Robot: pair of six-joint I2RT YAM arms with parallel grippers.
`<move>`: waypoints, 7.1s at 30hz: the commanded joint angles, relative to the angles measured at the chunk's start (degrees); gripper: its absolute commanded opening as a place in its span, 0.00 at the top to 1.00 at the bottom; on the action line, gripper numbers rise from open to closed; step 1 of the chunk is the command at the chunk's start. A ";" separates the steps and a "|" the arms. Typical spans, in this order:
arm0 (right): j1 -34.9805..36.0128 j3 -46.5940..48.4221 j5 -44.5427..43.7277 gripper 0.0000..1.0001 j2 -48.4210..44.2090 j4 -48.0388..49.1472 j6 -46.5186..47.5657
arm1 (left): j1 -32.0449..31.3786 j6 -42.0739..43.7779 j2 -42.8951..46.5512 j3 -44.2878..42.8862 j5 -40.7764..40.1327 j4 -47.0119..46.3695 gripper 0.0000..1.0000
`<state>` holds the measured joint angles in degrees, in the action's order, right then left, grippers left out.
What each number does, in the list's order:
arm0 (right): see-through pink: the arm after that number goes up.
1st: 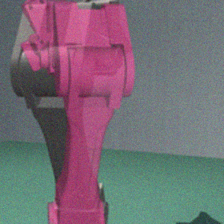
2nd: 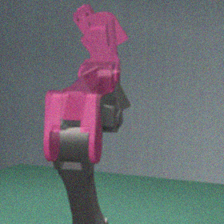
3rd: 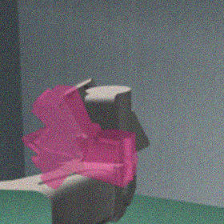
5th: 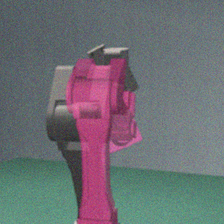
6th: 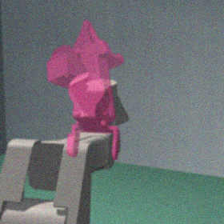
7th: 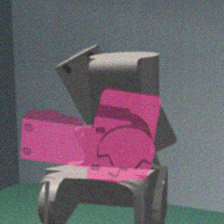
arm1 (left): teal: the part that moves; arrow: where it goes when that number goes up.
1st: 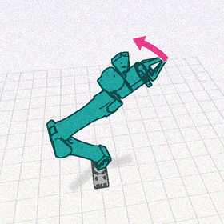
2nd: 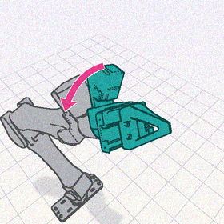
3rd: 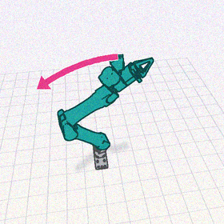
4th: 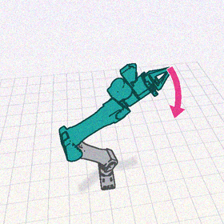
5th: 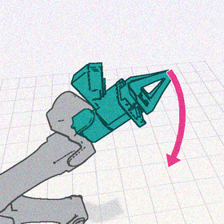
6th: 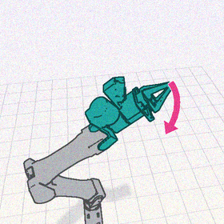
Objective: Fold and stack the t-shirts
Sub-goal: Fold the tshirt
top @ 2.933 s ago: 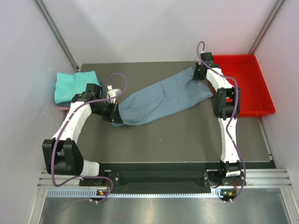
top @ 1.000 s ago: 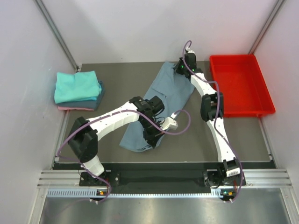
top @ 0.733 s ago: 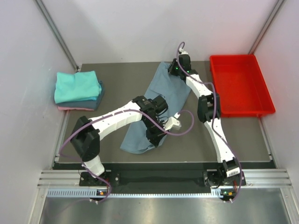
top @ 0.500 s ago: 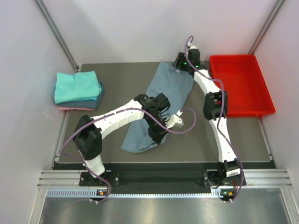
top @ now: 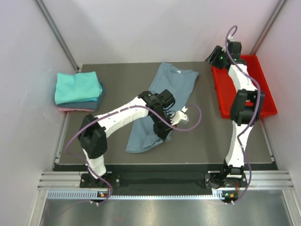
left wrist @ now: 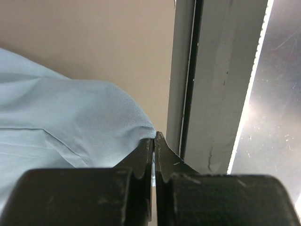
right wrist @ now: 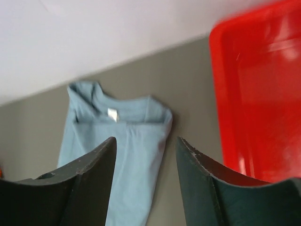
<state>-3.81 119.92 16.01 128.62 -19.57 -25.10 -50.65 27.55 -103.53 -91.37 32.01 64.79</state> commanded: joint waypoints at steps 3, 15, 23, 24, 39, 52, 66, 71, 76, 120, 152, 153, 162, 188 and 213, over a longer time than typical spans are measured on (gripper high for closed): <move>2.85 -3.29 4.90 0.49 2.78 -3.63 -1.00 | -0.15 1.36 -0.10 -2.41 -0.01 -0.37 1.00; 5.40 -1.45 4.21 0.50 9.72 -3.72 -1.26 | -0.15 0.84 0.25 -1.61 -2.65 -0.20 1.00; 6.19 5.23 2.89 0.72 16.57 -2.75 0.05 | -0.15 0.75 -1.41 -4.34 -4.67 -0.46 1.00; 6.36 5.85 2.63 0.78 17.19 -2.58 0.23 | -0.15 0.66 -1.68 -4.69 -4.76 -0.72 1.00; 9.44 21.49 -1.77 1.00 26.68 3.40 -1.44 | -6.64 -0.30 -8.80 -15.76 -5.90 -1.25 1.00; 11.28 26.95 -3.44 0.87 29.59 7.18 -3.03 | -12.71 -0.92 -14.07 -21.65 -5.55 -1.69 0.98; 2.17 3.62 6.83 0.19 2.80 -2.74 -0.38 | -13.95 -9.18 -8.37 -20.61 -24.85 -9.07 0.37; 0.03 -15.91 15.34 0.23 -13.90 -3.10 -3.02 | -7.72 -15.06 -2.57 -14.28 -29.98 -12.58 0.37; 1.26 -41.48 20.46 0.29 -30.14 -0.47 -6.27 | 1.95 -26.02 3.40 -6.46 -31.13 -17.94 0.38; 22.70 -90.83 20.99 0.38 -49.78 -1.79 -12.95 | 33.87 -66.13 17.84 46.20 2.18 -31.75 0.40; 30.01 -89.25 18.01 0.85 -46.53 3.14 -15.86 | 24.38 -72.55 11.42 49.71 4.99 -37.37 0.46; 29.92 -89.07 17.92 0.85 -46.44 3.14 -15.94 | 23.94 -72.90 10.98 49.63 5.17 -37.55 0.47; 29.92 -88.45 17.30 1.00 -47.32 3.23 -15.77 | 22.53 -73.43 10.36 47.52 4.12 -36.76 1.00; 17.79 -60.33 11.85 1.00 -43.99 -2.93 -4.43 | 31.23 -54.71 2.64 8.15 2.00 -26.21 1.00; 14.10 -30.46 13.35 1.00 -13.75 0.32 -1.00 | 34.83 -52.43 -23.73 -20.76 2.97 -30.17 1.00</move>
<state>10.98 84.14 28.73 113.47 -22.26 -27.09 -16.25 -26.83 -124.99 -107.26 36.32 37.04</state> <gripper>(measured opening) 0.012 0.023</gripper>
